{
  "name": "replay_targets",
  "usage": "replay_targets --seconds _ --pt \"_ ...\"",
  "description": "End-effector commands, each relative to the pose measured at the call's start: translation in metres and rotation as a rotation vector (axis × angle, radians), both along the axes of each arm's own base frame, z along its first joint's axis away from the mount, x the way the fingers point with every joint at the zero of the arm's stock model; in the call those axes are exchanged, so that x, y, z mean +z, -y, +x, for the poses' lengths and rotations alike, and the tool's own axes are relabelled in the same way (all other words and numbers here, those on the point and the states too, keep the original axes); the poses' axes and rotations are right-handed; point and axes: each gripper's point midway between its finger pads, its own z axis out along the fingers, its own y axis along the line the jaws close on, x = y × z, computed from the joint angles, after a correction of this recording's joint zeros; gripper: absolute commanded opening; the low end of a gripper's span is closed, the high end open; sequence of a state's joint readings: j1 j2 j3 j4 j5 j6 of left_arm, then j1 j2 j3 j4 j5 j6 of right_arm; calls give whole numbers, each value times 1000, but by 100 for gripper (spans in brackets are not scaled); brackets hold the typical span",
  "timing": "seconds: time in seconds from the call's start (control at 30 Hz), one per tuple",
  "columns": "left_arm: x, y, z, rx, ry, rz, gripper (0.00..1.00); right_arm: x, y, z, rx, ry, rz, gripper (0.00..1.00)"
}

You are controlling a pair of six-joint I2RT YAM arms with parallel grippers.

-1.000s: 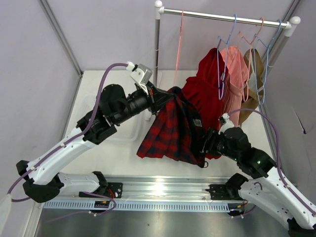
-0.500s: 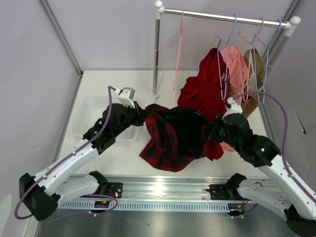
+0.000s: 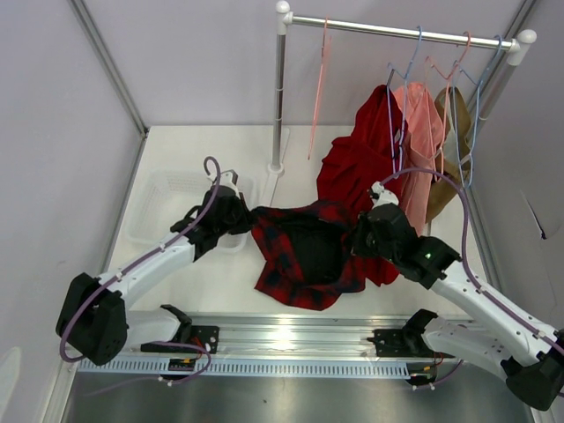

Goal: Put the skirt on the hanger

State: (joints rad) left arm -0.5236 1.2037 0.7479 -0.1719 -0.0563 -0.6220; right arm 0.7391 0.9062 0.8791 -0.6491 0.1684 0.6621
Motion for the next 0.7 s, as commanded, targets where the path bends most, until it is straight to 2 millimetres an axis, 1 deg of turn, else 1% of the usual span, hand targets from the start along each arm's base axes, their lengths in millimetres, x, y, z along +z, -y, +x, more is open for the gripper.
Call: replay_targets --seconds 0.0,0.07,0.17,0.23,0.27,0.33,0.37,0.43,0.47,0.5,0.53,0.57,0.6,0.63,0.67 --pt "-14 -25 4 114 -48 41 0 4 -16 7 21 43 59 7" --pt "-18 -39 9 159 -62 54 0 -5 -20 7 35 23 51 7" --pt "-22 -61 11 211 -78 75 0 -6 -27 10 56 25 60 7" --pt "-19 -70 14 231 -72 74 0 -7 -30 12 64 28 55 7" --pt "-19 -79 15 256 -79 75 0 -8 -31 13 68 25 51 7" --pt "-14 -88 19 268 -68 64 0 -8 -33 14 76 28 51 7" --pt "-12 -88 18 261 -65 57 0 -9 -34 15 77 27 44 7" --pt "-1 -76 19 195 -35 26 0 -12 -33 16 78 23 29 7" --pt "7 -68 21 162 -5 -1 0 -14 -31 15 81 22 17 7" --pt "14 -58 19 110 9 -30 0 -16 -28 15 74 16 9 8" --pt "20 -40 12 25 21 -53 0 -16 -27 15 79 16 6 8" --pt "30 -31 10 -16 44 -62 0 -18 -25 14 87 14 -7 8" --pt "35 -23 4 -58 50 -52 0 -19 -22 15 84 15 -13 9" --pt "36 -5 -8 -120 52 -45 0 -20 -21 15 95 16 -14 10" --pt "42 1 -14 -140 66 -41 0 -21 -24 12 125 9 -5 10"
